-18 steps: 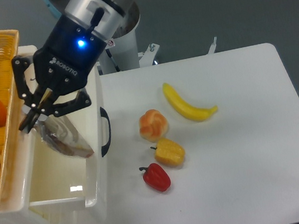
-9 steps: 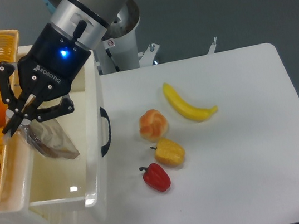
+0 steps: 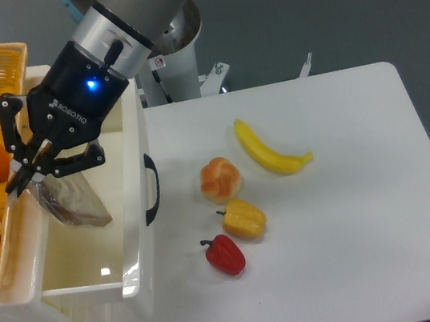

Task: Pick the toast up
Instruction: 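Open the gripper to release the toast into the drawer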

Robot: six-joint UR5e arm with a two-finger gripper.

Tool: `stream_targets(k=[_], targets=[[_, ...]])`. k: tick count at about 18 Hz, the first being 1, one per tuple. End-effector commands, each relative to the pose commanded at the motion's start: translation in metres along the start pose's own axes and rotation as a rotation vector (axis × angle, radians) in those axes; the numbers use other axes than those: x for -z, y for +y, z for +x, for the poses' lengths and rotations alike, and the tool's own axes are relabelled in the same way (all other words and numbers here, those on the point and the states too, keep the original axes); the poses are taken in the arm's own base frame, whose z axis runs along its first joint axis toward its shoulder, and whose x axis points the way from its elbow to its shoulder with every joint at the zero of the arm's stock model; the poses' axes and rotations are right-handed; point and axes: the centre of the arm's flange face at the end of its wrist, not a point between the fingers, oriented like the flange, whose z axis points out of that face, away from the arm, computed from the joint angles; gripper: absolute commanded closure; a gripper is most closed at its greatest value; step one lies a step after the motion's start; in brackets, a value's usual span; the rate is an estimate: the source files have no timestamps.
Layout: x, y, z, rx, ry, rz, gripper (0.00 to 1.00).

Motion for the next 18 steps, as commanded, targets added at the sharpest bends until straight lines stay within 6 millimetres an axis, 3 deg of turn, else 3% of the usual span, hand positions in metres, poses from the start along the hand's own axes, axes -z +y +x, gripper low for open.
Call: stream_targets(k=[2,10,15,18], targets=[[0.0,0.004,0.001,-0.012,0.0,-0.002,0.55],[0.015,0.001,0.006,-0.023,-0.012,0.018,0.38],[0.046,-0.005,-0.015,-0.03,-0.06,0.061,0.04],[0.059,-0.006,-0.025,-0.018,-0.087,0.075,0.01]])
